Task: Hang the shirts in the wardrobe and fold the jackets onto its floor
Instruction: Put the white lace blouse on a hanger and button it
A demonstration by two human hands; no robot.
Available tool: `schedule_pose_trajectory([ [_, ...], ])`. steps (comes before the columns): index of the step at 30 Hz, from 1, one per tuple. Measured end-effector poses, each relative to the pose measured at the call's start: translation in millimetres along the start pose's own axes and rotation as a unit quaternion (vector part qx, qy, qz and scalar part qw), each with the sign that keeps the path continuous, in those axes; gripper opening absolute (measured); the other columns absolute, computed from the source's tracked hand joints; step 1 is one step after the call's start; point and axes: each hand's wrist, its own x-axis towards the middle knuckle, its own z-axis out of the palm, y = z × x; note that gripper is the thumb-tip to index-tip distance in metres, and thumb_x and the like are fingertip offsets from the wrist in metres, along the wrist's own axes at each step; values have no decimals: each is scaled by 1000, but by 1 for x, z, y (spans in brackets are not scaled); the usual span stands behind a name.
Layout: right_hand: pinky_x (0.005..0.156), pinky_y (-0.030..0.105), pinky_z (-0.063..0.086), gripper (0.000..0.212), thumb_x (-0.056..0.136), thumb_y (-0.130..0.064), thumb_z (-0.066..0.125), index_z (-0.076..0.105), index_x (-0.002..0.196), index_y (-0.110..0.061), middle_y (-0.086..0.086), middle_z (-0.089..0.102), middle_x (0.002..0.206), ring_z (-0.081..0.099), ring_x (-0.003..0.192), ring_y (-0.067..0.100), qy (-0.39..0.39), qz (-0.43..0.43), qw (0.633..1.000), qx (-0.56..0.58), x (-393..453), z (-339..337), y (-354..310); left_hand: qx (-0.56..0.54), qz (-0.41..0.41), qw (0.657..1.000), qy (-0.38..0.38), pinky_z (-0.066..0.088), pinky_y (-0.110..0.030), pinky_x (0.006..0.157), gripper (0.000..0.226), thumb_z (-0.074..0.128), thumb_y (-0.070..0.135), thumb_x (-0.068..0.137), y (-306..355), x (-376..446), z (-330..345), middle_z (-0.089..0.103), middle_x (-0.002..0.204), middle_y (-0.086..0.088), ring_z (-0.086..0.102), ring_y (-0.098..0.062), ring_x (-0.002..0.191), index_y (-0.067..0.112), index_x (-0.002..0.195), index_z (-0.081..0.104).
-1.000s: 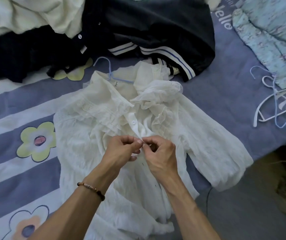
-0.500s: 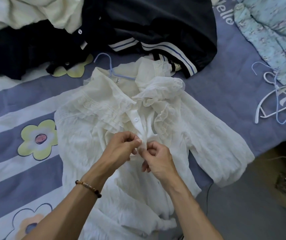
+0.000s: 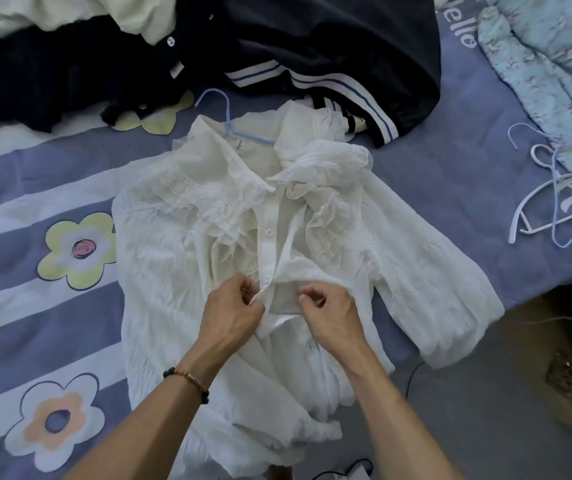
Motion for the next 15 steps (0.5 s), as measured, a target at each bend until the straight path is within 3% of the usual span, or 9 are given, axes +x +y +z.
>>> schedule_pose_trajectory([
  [3, 75, 27, 46, 18, 87, -9, 53, 66, 96, -17, 0, 63, 91, 57, 82, 14, -1, -47, 995, -93, 24, 3, 6, 56, -1, 998, 19, 52, -32, 61, 7, 61, 15, 80, -7, -5, 3, 64, 70, 6, 60, -13, 68, 20, 77, 66],
  [7, 76, 32, 49, 16, 88, -14, 53, 66, 96, -16, 0, 67, 98, 60, 89, 19, 22, -58, 985, -159, 46, 10, 8, 88, -2, 996, 22, 52, -29, 58, 9, 65, 20, 80, -11, -9, 4, 65, 67, 6, 62, -11, 66, 19, 71, 69],
  [11, 76, 31, 48, 13, 92, -14, 56, 66, 98, -9, 5, 68, 101, 63, 92, 25, 21, -44, 977, -209, 56, 12, 7, 53, -15, 998, 17, 58, -34, 61, 14, 72, 23, 78, -11, -11, 0, 66, 59, 3, 65, -14, 60, 18, 66, 69],
  [15, 76, 32, 50, 13, 89, -9, 54, 65, 94, -5, 7, 67, 96, 62, 89, 24, -4, -28, 984, -173, 52, 6, 9, -35, -26, 999, -14, 61, -37, 67, 15, 78, 20, 80, -4, -18, -2, 70, 60, -3, 69, -13, 54, 12, 71, 69],
])
